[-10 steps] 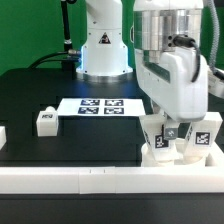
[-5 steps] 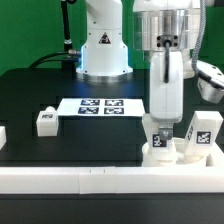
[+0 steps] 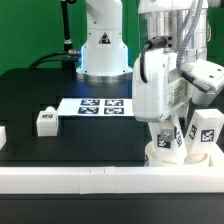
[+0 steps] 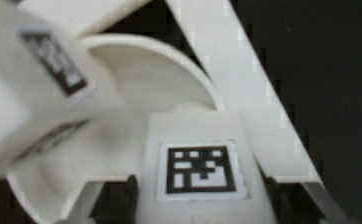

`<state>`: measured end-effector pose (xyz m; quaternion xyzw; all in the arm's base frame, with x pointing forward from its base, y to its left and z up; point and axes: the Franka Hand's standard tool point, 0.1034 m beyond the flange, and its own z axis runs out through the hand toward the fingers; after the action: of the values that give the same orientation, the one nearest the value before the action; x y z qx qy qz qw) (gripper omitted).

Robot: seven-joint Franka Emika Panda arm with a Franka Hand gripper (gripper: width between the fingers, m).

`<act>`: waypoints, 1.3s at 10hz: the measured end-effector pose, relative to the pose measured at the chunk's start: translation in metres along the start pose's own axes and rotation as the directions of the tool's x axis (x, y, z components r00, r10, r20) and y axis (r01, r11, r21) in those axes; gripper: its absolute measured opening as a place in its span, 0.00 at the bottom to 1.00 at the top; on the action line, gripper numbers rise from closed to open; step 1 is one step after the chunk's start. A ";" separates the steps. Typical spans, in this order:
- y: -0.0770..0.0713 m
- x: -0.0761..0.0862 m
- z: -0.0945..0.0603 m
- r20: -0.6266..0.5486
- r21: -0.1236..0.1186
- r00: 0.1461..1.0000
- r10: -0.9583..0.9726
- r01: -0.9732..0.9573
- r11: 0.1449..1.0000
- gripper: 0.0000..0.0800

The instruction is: Assemble stool

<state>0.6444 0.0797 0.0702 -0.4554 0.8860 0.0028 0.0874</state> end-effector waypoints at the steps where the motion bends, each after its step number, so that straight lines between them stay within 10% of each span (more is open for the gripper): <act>1: 0.003 -0.005 0.001 0.033 0.037 0.999 0.041 -0.042 0.998 0.42; 4: 0.008 -0.009 0.001 0.053 0.049 0.998 0.025 -0.027 0.998 0.42; 6: 0.008 -0.009 0.001 0.052 0.050 0.999 0.006 -0.009 0.999 0.72; 8: 0.008 -0.011 -0.001 0.053 0.050 0.998 -0.036 0.033 0.998 0.81; 13: -0.007 -0.031 -0.051 0.093 0.115 0.936 -0.339 0.328 0.938 0.81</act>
Offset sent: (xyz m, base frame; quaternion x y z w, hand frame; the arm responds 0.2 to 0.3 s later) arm 0.0000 0.0000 0.0000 0.0000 0.0000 0.0650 0.9979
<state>0.6598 0.0969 0.1255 -0.5933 0.7888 -0.0303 0.1580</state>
